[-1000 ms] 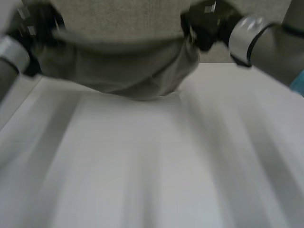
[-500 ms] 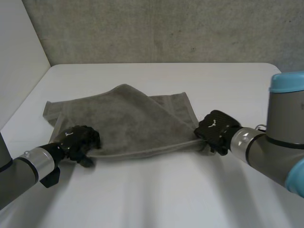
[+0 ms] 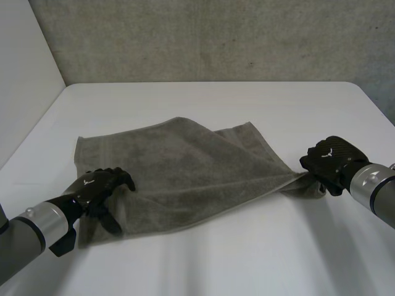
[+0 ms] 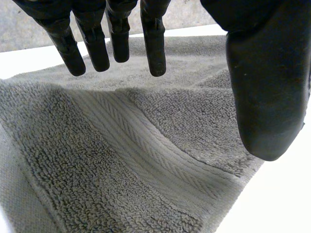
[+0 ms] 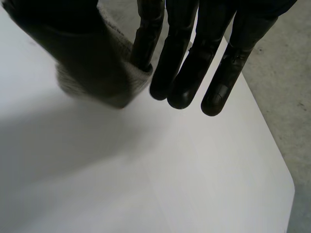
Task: Fold the towel.
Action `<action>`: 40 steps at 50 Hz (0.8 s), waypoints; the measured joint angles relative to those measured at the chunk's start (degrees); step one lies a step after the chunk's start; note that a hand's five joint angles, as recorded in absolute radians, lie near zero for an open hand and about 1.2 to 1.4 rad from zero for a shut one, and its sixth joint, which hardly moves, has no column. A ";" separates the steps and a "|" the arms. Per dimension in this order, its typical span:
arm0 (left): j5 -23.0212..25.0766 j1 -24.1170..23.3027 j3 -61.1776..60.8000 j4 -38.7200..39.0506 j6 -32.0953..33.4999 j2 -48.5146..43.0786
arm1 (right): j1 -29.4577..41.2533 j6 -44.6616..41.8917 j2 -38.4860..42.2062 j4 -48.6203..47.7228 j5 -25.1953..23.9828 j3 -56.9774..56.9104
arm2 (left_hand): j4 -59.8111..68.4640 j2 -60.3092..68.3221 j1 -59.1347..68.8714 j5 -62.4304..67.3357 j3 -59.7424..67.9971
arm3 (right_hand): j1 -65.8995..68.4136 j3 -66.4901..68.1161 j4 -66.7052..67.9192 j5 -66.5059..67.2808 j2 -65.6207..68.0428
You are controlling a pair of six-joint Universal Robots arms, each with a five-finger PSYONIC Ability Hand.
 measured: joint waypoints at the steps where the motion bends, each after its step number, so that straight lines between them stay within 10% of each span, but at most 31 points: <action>1: 0.01 0.11 -0.38 -0.05 0.11 0.66 | -0.23 0.25 -0.02 -1.26 0.11 0.79 | 0.00 0.00 0.00 0.03 0.00 | -10.76 -10.55 -8.68 -9.62 -10.84; 6: 0.07 1.60 -2.20 -0.36 0.88 4.47 | -1.62 2.23 -0.16 -6.30 0.90 3.66 | 0.00 0.00 0.00 0.19 0.00 | -46.75 -46.92 -38.99 -48.14 -47.04; 27: 0.00 8.03 -10.98 -7.06 7.62 21.08 | -9.65 27.62 -10.72 -7.42 -4.85 7.19 | 6.32 6.83 7.41 9.87 6.53 | -49.39 -48.41 -39.31 -48.40 -47.67; 34: -0.08 9.38 -13.17 -7.04 12.34 19.89 | -10.79 32.36 -10.65 -4.93 -11.97 7.08 | 6.32 6.85 7.58 9.87 6.53 | -12.72 -12.64 -4.51 -12.21 -11.11; 40: -0.35 8.41 -13.83 -6.67 13.53 17.03 | -12.59 32.31 -10.26 -1.60 -16.52 6.38 | 6.32 6.85 7.58 9.87 6.53 | -45.17 -45.64 -37.21 -46.65 -45.35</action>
